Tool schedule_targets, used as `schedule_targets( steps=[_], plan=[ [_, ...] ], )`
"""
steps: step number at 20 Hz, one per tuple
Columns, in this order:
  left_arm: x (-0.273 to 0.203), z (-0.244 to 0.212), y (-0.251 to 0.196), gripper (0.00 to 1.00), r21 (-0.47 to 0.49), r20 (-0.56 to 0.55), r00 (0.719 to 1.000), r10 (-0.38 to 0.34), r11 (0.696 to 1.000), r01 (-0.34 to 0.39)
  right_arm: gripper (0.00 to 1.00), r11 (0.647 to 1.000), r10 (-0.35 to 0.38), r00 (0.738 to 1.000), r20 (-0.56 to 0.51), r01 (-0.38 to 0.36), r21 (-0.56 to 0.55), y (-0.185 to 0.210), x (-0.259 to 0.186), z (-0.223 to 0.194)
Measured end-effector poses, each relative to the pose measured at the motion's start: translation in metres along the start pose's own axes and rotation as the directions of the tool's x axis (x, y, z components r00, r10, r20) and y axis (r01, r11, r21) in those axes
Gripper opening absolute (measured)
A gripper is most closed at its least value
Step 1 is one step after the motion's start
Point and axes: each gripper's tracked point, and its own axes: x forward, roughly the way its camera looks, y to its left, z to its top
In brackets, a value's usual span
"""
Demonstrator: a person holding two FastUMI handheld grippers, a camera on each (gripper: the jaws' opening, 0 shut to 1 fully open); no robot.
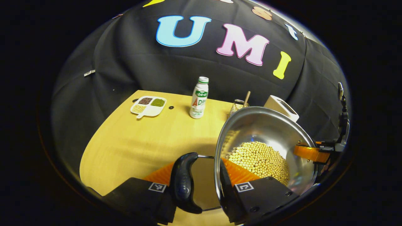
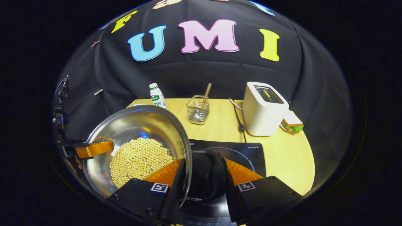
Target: First push the handle of the pot to place it horizontally, then grasp the pot with both hands and set it on the induction cooktop.
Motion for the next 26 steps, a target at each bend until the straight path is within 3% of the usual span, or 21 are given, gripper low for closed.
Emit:
schedule_targets(
  steps=[12,26],
  plan=[
    [0.049,-0.02,-0.107,0.64,0.001,-0.017,0.999,-0.045,0.999,0.045,0.64,0.998,-0.048,0.999,-0.017,0.048,0.028,-0.119,0.002,-0.014],
    [0.103,-0.041,-0.128,0.64,0.016,-0.076,0.996,-0.046,0.999,0.047,0.64,0.997,-0.056,0.996,-0.07,0.06,0.057,-0.157,0.045,-0.043]
  ],
)
